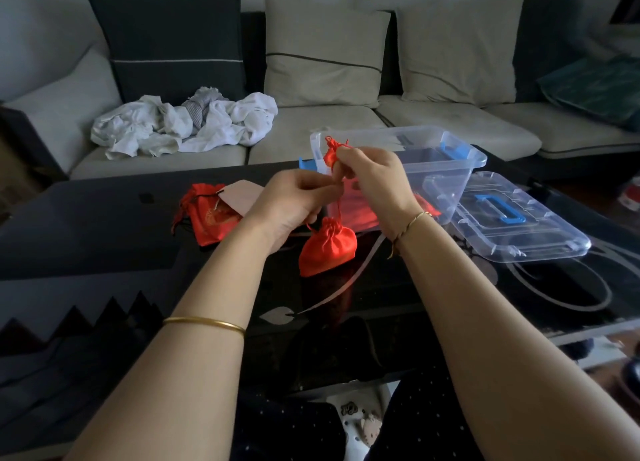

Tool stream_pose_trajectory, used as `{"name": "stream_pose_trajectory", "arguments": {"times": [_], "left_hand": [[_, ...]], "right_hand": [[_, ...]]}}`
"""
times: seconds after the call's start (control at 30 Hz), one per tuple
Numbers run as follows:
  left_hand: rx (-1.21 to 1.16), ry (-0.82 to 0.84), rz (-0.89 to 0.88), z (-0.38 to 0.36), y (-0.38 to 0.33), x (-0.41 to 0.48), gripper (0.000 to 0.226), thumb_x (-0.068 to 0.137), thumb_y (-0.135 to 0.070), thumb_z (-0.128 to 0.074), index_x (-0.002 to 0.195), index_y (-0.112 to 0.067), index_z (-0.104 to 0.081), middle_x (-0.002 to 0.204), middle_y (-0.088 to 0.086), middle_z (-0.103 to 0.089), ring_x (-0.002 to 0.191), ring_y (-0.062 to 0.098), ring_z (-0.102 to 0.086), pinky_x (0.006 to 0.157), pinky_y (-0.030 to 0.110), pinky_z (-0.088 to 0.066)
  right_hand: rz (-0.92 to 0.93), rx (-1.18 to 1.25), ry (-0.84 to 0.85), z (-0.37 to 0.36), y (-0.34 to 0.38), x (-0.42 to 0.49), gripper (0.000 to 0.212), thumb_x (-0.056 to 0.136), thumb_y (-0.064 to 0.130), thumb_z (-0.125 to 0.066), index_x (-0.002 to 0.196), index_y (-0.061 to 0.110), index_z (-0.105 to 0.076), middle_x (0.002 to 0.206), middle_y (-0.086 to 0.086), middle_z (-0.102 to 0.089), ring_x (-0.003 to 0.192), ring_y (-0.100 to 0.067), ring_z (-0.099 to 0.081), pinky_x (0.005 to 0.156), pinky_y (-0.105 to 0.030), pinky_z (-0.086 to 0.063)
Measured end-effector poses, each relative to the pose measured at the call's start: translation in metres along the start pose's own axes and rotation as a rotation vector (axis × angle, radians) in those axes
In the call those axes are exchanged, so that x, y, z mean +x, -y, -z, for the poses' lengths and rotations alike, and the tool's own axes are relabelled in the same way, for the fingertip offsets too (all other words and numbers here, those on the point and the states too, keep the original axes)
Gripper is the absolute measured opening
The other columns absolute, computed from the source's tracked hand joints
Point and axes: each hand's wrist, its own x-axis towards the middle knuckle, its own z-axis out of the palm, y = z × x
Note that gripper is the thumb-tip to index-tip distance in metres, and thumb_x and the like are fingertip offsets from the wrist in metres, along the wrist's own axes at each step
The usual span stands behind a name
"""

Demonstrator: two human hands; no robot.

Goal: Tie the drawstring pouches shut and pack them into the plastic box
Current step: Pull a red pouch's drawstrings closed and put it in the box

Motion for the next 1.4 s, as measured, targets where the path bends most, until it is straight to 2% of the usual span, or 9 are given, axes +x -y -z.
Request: {"name": "stream_pose_trajectory", "arguments": {"times": [0.1, 0.23, 0.33, 0.47, 0.67, 0.83, 0.93, 1.03, 1.4], "left_hand": [[0.056, -0.018, -0.04, 0.0, 0.003, 0.003, 0.022, 0.083, -0.021, -0.07, 0.061, -0.023, -0.07, 0.046, -0.004, -0.044, 0.046, 0.011, -0.036, 0.05, 0.024, -0.03], [0.006, -0.064, -0.024, 0.001, 0.006, 0.006, 0.012, 0.082, -0.022, -0.071, 0.071, -0.017, -0.072, 0.056, -0.001, -0.052, 0.048, 0.008, -0.042, 0.057, 0.026, -0.037], [-0.013, -0.045, -0.031, 0.002, 0.007, 0.006, 0.011, 0.086, -0.017, -0.067, 0.076, -0.019, -0.072, 0.056, -0.009, -0.058, 0.047, 0.002, -0.044, 0.054, 0.018, -0.039], [-0.01, -0.038, -0.035, 0.001, 0.006, 0.005, 0.012, 0.086, -0.017, -0.066, 0.076, -0.021, -0.073, 0.057, -0.012, -0.059, 0.049, 0.002, -0.045, 0.052, 0.017, -0.039], [-0.117, -0.128, -0.002, 0.002, 0.006, 0.004, 0.01, 0.089, -0.012, -0.062, 0.083, -0.015, -0.069, 0.061, -0.008, -0.066, 0.051, 0.003, -0.057, 0.052, 0.016, -0.046], [-0.079, -0.13, 0.009, 0.003, 0.005, 0.003, 0.015, 0.087, -0.001, -0.06, 0.082, -0.013, -0.068, 0.075, 0.001, -0.069, 0.061, 0.005, -0.06, 0.055, 0.015, -0.048], [-0.005, -0.101, -0.003, 0.004, 0.004, 0.002, 0.022, 0.088, 0.003, -0.056, 0.082, -0.016, -0.065, 0.075, 0.0, -0.067, 0.062, 0.004, -0.059, 0.053, 0.013, -0.048], [0.115, -0.061, -0.082, 0.002, 0.004, 0.002, 0.029, 0.09, 0.004, -0.052, 0.085, -0.022, -0.064, 0.076, -0.002, -0.065, 0.062, 0.003, -0.06, 0.055, 0.015, -0.05], [0.74, -0.271, -0.532, -0.006, 0.011, 0.002, 0.032, 0.086, -0.003, -0.059, 0.111, -0.022, -0.064, 0.083, -0.012, -0.058, 0.08, 0.005, -0.051, 0.072, 0.021, -0.039]], "right_hand": [[-0.021, 0.022, 0.018, -0.002, 0.001, 0.0, 0.04, 0.093, 0.022, -0.048, 0.055, 0.013, -0.057, 0.063, -0.002, -0.058, 0.057, -0.005, -0.051, 0.057, -0.013, -0.043], [-0.212, 0.001, -0.026, 0.004, -0.006, 0.002, 0.042, 0.098, 0.034, -0.037, 0.069, 0.012, -0.059, 0.066, 0.0, -0.059, 0.055, -0.007, -0.053, 0.044, -0.011, -0.039], [-0.316, -0.09, 0.144, 0.004, -0.014, 0.0, 0.041, 0.1, 0.034, -0.032, 0.088, 0.007, -0.06, 0.077, -0.005, -0.059, 0.072, -0.023, -0.052, 0.064, -0.028, -0.044], [-0.324, -0.012, 0.205, 0.002, -0.011, -0.007, 0.041, 0.099, 0.028, -0.041, 0.102, -0.009, -0.059, 0.085, -0.017, -0.054, 0.078, -0.026, -0.043, 0.069, -0.037, -0.035], [-0.403, 0.209, 0.167, 0.015, -0.013, -0.002, 0.035, 0.096, 0.021, -0.048, 0.062, 0.013, -0.049, 0.053, -0.001, -0.048, 0.05, -0.013, -0.046, 0.047, -0.018, -0.043], [-0.455, -0.11, 0.481, 0.022, -0.016, -0.006, 0.023, 0.091, 0.027, -0.056, 0.076, 0.011, -0.063, 0.064, 0.0, -0.058, 0.061, -0.011, -0.055, 0.056, -0.021, -0.045], [-0.403, -0.121, 0.336, 0.018, -0.018, -0.004, 0.022, 0.09, 0.023, -0.058, 0.085, 0.004, -0.068, 0.077, -0.012, -0.06, 0.068, -0.017, -0.054, 0.054, -0.02, -0.045], [-0.299, 0.027, 0.167, 0.011, -0.02, 0.001, 0.022, 0.093, 0.006, -0.049, 0.106, -0.007, -0.062, 0.086, -0.016, -0.06, 0.076, -0.022, -0.056, 0.07, -0.03, -0.047], [-0.435, 0.213, 0.408, 0.007, -0.027, -0.004, 0.021, 0.095, 0.003, -0.042, 0.101, 0.006, -0.061, 0.081, -0.007, -0.056, 0.065, -0.014, -0.051, 0.065, -0.027, -0.04]]}}
